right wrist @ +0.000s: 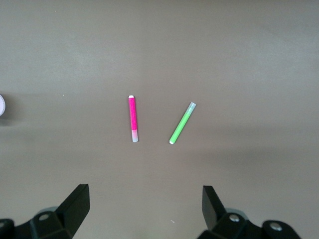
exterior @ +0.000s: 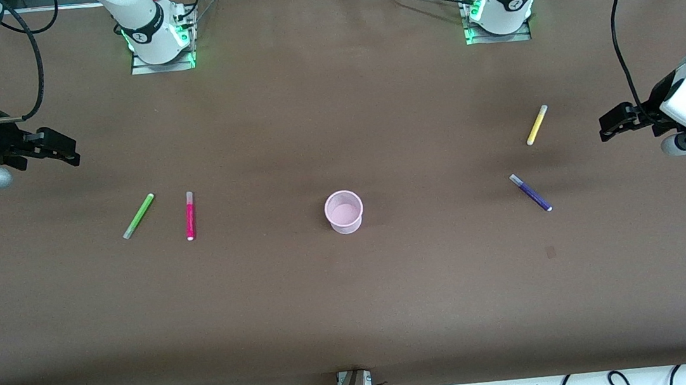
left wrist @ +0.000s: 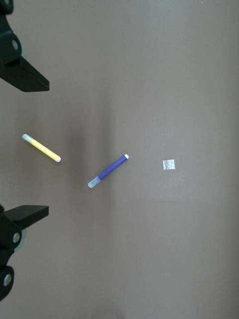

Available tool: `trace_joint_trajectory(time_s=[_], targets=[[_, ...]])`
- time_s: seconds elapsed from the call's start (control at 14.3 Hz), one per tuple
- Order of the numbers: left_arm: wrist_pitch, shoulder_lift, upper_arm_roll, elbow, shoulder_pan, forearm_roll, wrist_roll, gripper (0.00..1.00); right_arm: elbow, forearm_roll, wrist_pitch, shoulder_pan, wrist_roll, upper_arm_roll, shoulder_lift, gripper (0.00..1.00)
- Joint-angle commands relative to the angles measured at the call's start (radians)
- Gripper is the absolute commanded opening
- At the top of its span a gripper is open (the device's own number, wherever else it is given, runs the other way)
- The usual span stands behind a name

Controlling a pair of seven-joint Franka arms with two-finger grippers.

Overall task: Organize pens into pink holder with both arms
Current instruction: 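Move the left gripper toward the blue marker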

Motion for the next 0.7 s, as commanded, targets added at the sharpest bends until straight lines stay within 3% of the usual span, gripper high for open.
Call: trace_joint_trajectory(time_s=[0.0, 0.35, 0.63], targets=[[-0.021, 0.040, 0.001, 0.025, 0.027, -0.024, -0.047, 1.00, 0.008, 0.018, -0.012, -0.003, -0.003, 0.003, -0.010, 1.00], [0.010, 0.131, -0.001, 0.025, 0.027, -0.041, -0.281, 1.00, 0.014, 0.018, -0.010, -0.003, 0.002, 0.009, -0.010, 1.00], [0.114, 0.222, -0.001, 0.006, 0.027, -0.050, -0.462, 1.00, 0.014, 0.018, -0.010, -0.003, 0.003, 0.017, -0.012, 1.00]])
